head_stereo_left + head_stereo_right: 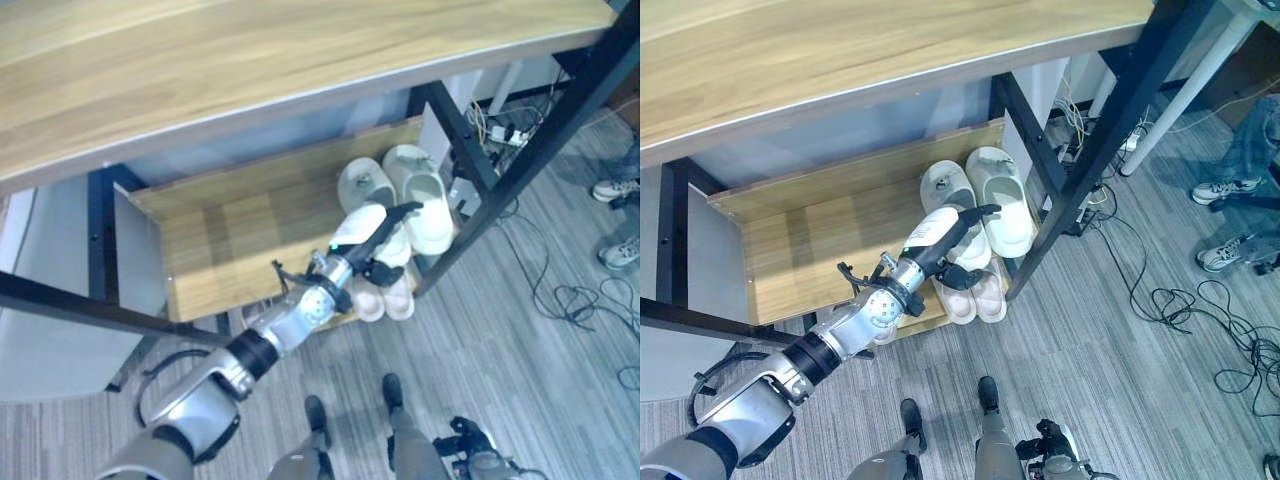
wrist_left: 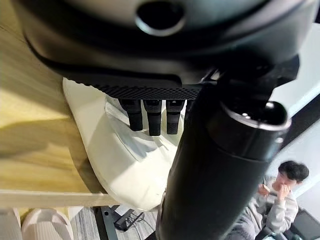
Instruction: Arrange the slippers neatly on the shoe rack.
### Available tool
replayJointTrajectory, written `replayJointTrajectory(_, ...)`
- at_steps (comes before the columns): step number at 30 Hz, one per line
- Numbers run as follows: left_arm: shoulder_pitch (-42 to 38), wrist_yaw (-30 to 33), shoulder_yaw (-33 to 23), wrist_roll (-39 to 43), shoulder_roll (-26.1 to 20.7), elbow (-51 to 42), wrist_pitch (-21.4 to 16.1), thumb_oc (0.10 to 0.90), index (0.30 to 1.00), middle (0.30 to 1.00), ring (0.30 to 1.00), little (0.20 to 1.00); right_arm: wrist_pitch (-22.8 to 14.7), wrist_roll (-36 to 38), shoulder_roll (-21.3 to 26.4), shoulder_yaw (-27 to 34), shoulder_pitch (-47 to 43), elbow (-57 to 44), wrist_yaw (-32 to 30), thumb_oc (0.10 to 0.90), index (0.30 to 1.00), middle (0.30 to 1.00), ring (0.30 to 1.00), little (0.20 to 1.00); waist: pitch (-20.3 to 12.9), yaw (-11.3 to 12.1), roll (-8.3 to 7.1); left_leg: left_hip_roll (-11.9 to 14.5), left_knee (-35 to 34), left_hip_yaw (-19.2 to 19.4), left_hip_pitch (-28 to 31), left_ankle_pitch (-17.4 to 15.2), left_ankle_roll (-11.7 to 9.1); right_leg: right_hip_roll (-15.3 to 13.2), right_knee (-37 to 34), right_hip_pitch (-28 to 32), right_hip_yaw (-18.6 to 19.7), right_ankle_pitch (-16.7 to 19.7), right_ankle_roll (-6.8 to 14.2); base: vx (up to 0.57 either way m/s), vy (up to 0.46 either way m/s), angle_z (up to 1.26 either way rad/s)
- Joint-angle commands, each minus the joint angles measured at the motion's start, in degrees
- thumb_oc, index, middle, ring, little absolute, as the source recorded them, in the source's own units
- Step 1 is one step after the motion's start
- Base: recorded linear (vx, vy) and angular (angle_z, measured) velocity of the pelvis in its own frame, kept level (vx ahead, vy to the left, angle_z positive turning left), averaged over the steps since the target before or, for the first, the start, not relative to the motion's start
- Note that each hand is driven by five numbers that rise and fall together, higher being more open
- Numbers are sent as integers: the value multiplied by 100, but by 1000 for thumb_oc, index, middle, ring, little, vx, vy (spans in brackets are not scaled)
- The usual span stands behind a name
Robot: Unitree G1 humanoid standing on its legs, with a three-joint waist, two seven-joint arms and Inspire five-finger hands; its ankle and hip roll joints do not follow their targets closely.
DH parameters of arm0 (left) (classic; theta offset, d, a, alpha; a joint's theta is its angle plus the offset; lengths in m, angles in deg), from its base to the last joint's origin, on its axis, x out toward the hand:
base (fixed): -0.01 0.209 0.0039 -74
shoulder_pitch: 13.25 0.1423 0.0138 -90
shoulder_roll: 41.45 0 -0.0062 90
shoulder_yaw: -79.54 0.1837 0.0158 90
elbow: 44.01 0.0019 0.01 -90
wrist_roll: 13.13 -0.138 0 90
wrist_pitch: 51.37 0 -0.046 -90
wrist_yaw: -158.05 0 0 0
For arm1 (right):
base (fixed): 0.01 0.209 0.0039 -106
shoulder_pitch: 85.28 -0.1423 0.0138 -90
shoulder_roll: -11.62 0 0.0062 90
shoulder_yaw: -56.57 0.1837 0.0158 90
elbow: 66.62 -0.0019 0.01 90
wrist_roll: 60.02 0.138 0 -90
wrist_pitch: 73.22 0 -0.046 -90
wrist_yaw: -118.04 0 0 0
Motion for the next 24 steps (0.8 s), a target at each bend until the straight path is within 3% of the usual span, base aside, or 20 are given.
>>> replayJointTrajectory(1,-1145,279,-258,-193,347,578,-113,800,900,900,900,900,-90,-44,302,-146,-32,47,-39,800,900,900,900,900,-166,77,410,30,-31,-696,-210,-261,100,331,595,-248,-487,-743,-48,31,2,-11)
replayJointTrajectory(13,-462,20,-625,228,81,-607,-322,800,900,900,900,900,-47,60,227,209,206,67,42,800,900,900,900,900,-386,132,422,-28,-31,-782,254,-400,82,351,633,291,-589,-915,-39,14,-6,-1)
replayJointTrajectory(24,-254,-254,-610,388,43,-796,-358,800,900,900,900,900,26,12,122,277,372,103,108,800,900,900,900,900,-448,93,492,-78,-31,-798,610,-490,76,315,554,625,-639,-920,-5,6,-4,6)
